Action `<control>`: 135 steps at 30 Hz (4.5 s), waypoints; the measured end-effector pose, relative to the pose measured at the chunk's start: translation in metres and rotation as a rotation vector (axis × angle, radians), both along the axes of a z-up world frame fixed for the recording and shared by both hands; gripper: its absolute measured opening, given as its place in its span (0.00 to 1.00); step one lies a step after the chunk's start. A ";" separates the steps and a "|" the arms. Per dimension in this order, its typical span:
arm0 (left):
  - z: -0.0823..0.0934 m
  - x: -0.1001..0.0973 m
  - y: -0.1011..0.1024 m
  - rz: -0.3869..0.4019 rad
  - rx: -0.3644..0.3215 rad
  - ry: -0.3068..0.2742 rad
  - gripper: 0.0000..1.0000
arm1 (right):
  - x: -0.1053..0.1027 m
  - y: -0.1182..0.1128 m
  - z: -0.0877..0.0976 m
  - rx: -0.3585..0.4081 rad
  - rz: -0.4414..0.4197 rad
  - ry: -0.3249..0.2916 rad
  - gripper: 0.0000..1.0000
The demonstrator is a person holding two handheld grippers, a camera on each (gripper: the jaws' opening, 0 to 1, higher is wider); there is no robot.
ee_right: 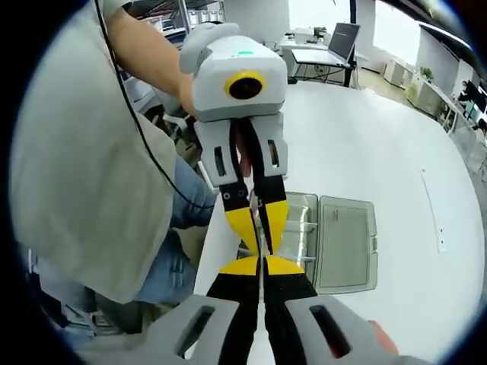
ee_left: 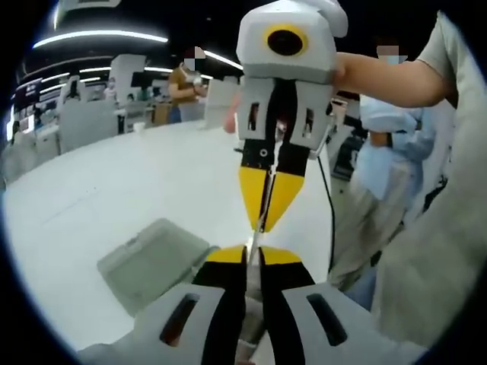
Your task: Insert the divider into the dual guide fixture by aligning both edges with the guide slots and pushing it downward to the bottom, including one-sided entry, uneven engagement, binding, and posture correction.
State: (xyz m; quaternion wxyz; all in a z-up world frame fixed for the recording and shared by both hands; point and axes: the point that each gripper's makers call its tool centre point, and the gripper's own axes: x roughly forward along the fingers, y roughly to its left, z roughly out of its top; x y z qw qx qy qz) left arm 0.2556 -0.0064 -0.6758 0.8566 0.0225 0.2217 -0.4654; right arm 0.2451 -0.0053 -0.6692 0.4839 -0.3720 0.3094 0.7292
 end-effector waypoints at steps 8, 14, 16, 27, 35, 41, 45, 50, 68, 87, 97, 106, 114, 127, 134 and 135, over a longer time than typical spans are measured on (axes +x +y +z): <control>-0.002 0.000 0.003 0.004 0.009 -0.005 0.03 | 0.001 0.003 0.003 0.012 -0.014 0.019 0.00; -0.003 -0.002 0.000 0.002 0.012 0.004 0.03 | 0.000 0.003 0.002 0.002 -0.020 0.031 0.00; -0.003 -0.002 0.000 0.003 0.010 0.006 0.03 | 0.000 0.003 0.002 0.002 -0.027 0.037 0.00; -0.007 -0.001 -0.002 0.002 0.011 0.017 0.02 | 0.001 0.002 0.000 -0.002 -0.045 0.046 0.00; -0.012 -0.001 -0.002 0.008 0.007 0.030 0.02 | 0.000 0.005 0.000 0.006 -0.058 0.059 0.00; -0.014 -0.002 0.001 0.014 0.010 0.042 0.03 | -0.001 0.006 -0.002 0.002 -0.061 0.057 0.00; -0.013 0.000 0.002 0.024 0.014 0.036 0.05 | 0.000 0.006 -0.003 -0.013 -0.060 0.050 0.00; -0.012 0.001 0.004 0.027 0.027 0.023 0.11 | 0.005 0.002 -0.007 -0.040 -0.051 0.021 0.00; -0.010 -0.007 0.016 0.031 0.079 -0.016 0.26 | 0.008 -0.006 -0.018 -0.120 -0.072 -0.003 0.00; -0.014 -0.010 0.028 0.081 0.107 -0.029 0.43 | 0.009 -0.012 -0.036 -0.200 -0.083 -0.056 0.00; -0.015 -0.010 0.032 0.100 0.104 -0.025 0.44 | 0.011 -0.010 -0.041 -0.213 -0.081 -0.069 0.00; -0.019 -0.009 0.033 0.112 0.100 -0.014 0.45 | 0.011 -0.008 -0.046 -0.228 -0.097 -0.069 0.00; -0.022 -0.010 0.034 0.111 0.108 -0.003 0.47 | 0.012 -0.007 -0.052 -0.241 -0.103 -0.076 0.00; -0.032 -0.009 0.042 0.148 0.113 0.024 0.53 | 0.013 -0.004 -0.056 -0.251 -0.109 -0.087 0.00; -0.035 -0.009 0.048 0.182 0.111 0.044 0.57 | 0.011 -0.003 -0.059 -0.253 -0.111 -0.079 0.00; -0.036 -0.010 0.048 0.184 0.112 0.047 0.57 | 0.011 -0.003 -0.059 -0.252 -0.112 -0.079 0.00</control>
